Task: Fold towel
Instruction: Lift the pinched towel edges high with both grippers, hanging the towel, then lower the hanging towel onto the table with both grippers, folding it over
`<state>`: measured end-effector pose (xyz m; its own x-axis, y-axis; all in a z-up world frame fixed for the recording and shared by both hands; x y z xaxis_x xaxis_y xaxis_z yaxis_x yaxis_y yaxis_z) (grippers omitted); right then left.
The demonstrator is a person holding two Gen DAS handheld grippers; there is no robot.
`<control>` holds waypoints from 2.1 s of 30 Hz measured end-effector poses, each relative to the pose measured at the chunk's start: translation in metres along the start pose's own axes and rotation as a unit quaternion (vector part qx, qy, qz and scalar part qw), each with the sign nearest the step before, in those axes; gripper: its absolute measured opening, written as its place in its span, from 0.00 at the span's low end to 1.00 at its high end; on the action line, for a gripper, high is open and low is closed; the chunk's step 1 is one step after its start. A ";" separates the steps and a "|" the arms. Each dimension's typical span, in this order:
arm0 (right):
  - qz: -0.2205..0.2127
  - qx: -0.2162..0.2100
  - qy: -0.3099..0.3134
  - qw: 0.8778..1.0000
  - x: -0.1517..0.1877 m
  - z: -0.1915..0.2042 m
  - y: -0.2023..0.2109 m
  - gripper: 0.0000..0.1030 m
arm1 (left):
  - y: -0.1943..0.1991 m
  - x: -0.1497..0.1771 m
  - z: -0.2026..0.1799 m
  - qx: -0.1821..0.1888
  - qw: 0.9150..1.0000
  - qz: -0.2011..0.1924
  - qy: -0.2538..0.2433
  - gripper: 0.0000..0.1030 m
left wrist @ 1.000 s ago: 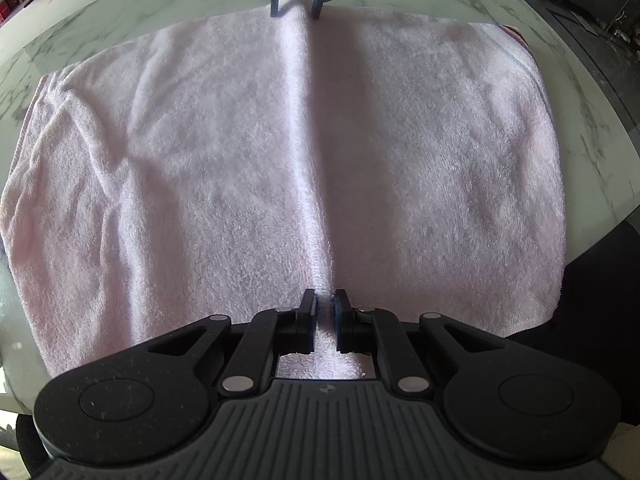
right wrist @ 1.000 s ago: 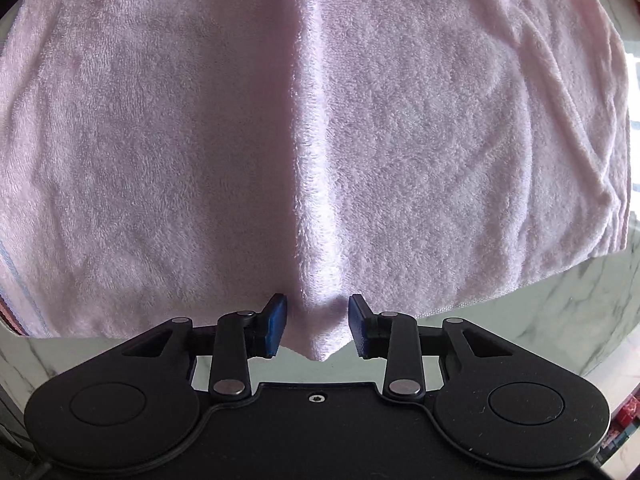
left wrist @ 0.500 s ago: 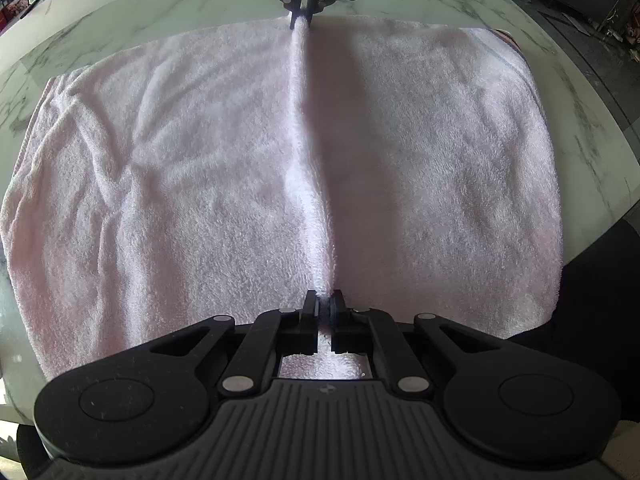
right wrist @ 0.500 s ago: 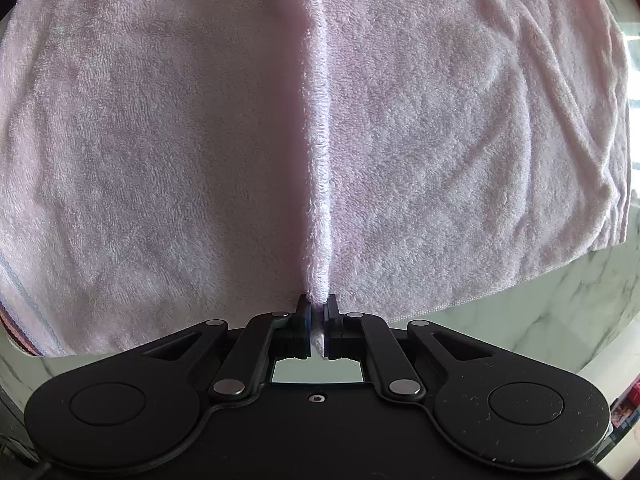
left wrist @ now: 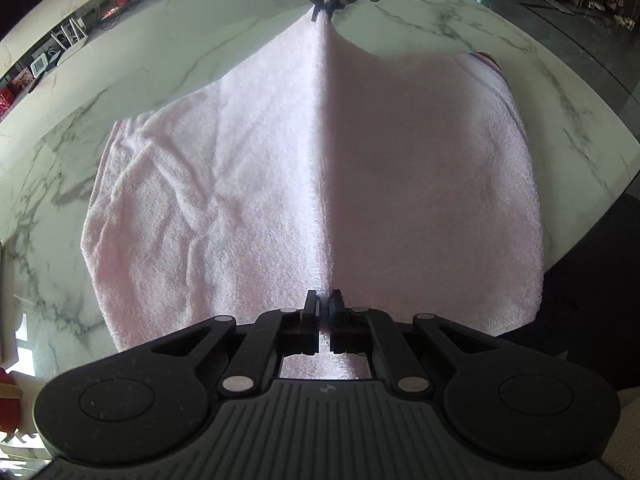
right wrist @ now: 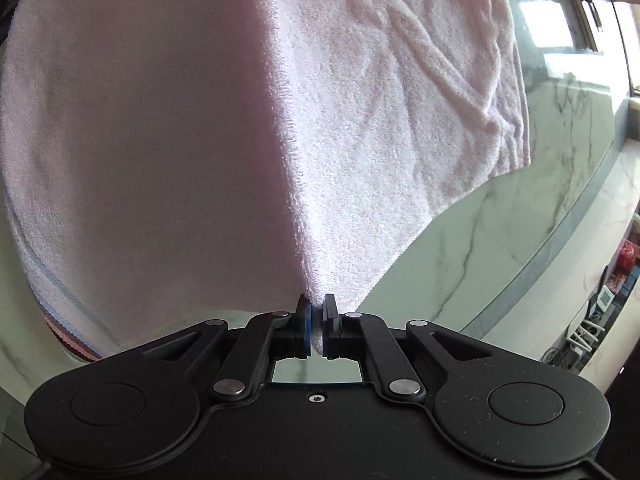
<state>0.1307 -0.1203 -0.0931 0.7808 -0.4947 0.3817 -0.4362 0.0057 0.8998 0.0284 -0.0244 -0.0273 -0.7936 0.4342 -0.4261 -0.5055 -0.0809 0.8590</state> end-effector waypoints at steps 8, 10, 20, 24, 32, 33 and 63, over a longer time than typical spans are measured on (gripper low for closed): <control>-0.004 0.051 -0.159 0.986 -0.020 0.038 0.076 0.03 | 0.041 -0.026 0.040 -0.079 0.993 -0.052 -0.073 0.03; -0.009 0.065 -0.207 0.976 -0.009 0.043 0.095 0.03 | 0.050 -0.037 0.050 -0.102 0.988 -0.067 -0.090 0.03; -0.056 0.125 -0.396 0.908 0.071 0.046 0.210 0.02 | 0.107 -0.135 0.097 -0.187 0.963 -0.155 -0.119 0.03; -0.087 0.141 -0.457 0.874 0.109 0.043 0.255 0.02 | 0.117 -0.174 0.110 -0.209 0.953 -0.184 -0.118 0.03; -0.084 0.161 -0.508 0.842 0.154 -0.035 0.233 0.02 | 0.106 -0.238 0.126 -0.241 0.940 -0.212 -0.120 0.03; -0.082 0.162 -0.514 0.838 0.158 -0.043 0.225 0.02 | 0.103 -0.243 0.127 -0.243 0.938 -0.214 -0.120 0.03; -0.075 0.064 -0.522 0.847 0.130 0.003 0.125 0.02 | 0.028 -0.168 0.074 -0.176 0.941 -0.181 -0.224 0.03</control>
<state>0.1762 -0.1863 0.0681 0.0403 -0.9811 -0.1893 -0.4642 -0.1862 0.8659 0.1724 -0.0329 0.0895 -0.3652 0.8186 -0.4434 -0.8593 -0.1132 0.4989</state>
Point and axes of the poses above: each gripper's, at about its wrist camera, not at the fingertips, and y roughly against the way its jaws point, z to its left, x to its underside, the point moved 10 cm from there along -y, roughly the way its jaws point, and after that the axes turned 10 degrees about -x, right-handed, at the moved point
